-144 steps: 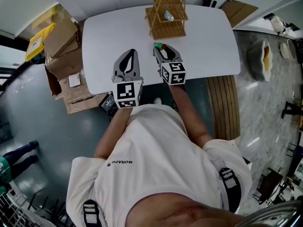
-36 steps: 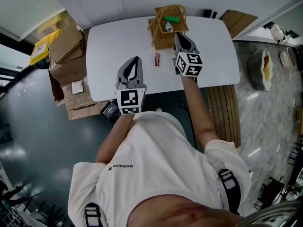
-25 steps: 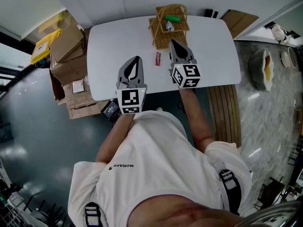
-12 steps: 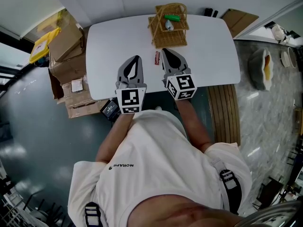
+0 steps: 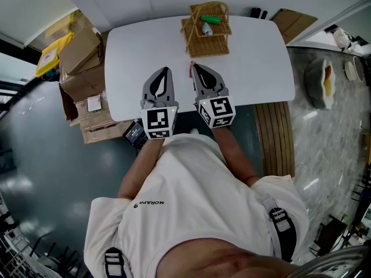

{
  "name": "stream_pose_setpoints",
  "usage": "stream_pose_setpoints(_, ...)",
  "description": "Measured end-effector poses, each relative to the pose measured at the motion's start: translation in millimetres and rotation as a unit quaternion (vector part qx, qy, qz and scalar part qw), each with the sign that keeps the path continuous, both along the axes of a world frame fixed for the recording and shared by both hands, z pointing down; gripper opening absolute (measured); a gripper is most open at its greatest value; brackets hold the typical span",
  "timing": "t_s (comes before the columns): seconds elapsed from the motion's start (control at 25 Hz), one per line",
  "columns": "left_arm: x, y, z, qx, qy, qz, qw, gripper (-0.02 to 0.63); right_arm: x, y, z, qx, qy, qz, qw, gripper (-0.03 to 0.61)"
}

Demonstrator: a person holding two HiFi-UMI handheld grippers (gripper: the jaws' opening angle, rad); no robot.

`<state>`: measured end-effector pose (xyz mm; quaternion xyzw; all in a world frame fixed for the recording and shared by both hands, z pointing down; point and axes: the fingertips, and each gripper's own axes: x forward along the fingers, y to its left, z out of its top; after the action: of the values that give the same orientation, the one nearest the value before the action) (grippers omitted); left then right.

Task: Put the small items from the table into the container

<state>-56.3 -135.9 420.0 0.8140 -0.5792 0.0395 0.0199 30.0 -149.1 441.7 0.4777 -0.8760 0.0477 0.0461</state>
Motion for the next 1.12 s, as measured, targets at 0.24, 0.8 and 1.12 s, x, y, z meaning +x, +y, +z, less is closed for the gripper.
stream_pose_setpoints(0.24,0.6,1.4,5.7,-0.006,-0.005,-0.002,1.0,0.003,-2.2,2.3,15.2,-0.014,0.005,-0.002,1.0,0.012)
stream_pose_setpoints(0.8,-1.5,4.8,21.3,-0.027,-0.014,-0.006,0.9995,0.003,5.0,-5.5,116.6,-0.104,0.049,0.02,0.993,0.014)
stream_pose_setpoints(1.12,-4.7,2.3,29.9,-0.037,-0.022,-0.01,0.999,0.003,14.3,-13.9,191.7,-0.182,0.061,0.039,0.981,0.08)
